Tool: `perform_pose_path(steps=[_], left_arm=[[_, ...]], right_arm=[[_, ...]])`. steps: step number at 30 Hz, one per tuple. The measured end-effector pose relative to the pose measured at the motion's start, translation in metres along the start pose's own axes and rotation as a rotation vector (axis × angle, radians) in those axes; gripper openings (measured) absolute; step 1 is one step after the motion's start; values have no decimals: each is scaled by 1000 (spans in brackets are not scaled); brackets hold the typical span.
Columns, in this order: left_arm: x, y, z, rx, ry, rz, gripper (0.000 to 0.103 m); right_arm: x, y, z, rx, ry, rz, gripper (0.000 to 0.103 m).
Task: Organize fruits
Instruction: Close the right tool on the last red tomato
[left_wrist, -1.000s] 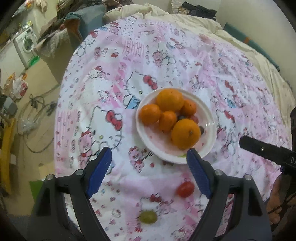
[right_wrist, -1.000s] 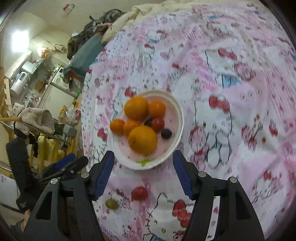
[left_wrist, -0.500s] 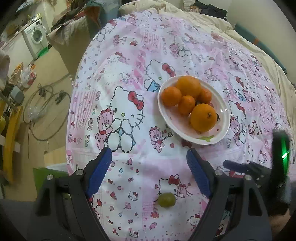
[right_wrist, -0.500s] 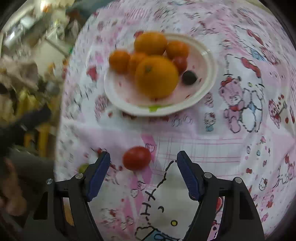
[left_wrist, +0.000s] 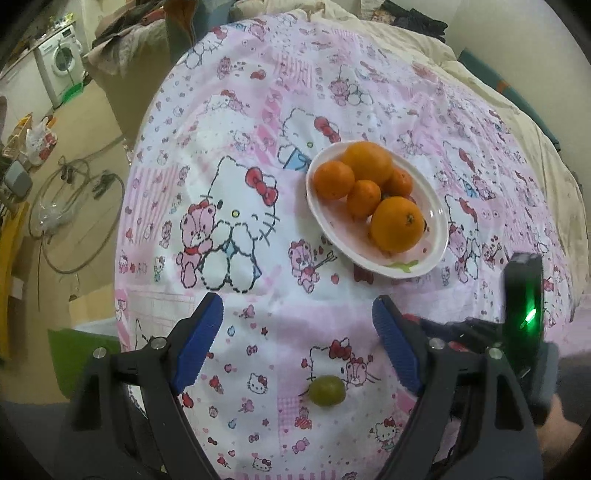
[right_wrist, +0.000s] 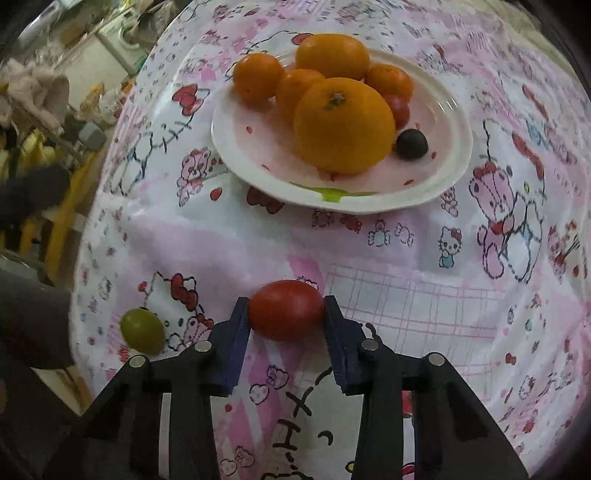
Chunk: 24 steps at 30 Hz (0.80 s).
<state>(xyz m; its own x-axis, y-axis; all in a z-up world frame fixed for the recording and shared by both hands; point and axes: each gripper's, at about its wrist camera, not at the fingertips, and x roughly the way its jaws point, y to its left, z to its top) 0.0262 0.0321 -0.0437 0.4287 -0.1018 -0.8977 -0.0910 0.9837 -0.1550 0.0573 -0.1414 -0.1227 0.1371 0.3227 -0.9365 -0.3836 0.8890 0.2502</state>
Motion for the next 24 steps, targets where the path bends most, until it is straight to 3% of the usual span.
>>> perform_pose_path(steps=[5,7,14,17,21,24], left_arm=[[7,6,-8,-4,49,-38,81],[13,7,-14,28,90,-93,81],[26,-6,-50,166,180,-114,78],[33,-19,-60,209,212,-135,63],[46,-35,-66,317,236,-106,57],[53,-39,-66,336,241,-86,51]], right_arm=[[-23,-29,0,105,-47,56,40],[-31,-41,-1,141,-69,77,40],[-53,-67,-8,229,-123,107,40],[-58,-69,-5,240,-136,115,40],[-65,-70,-1,247,-154,123,40],[-73,-75,0,257,-174,124,40]])
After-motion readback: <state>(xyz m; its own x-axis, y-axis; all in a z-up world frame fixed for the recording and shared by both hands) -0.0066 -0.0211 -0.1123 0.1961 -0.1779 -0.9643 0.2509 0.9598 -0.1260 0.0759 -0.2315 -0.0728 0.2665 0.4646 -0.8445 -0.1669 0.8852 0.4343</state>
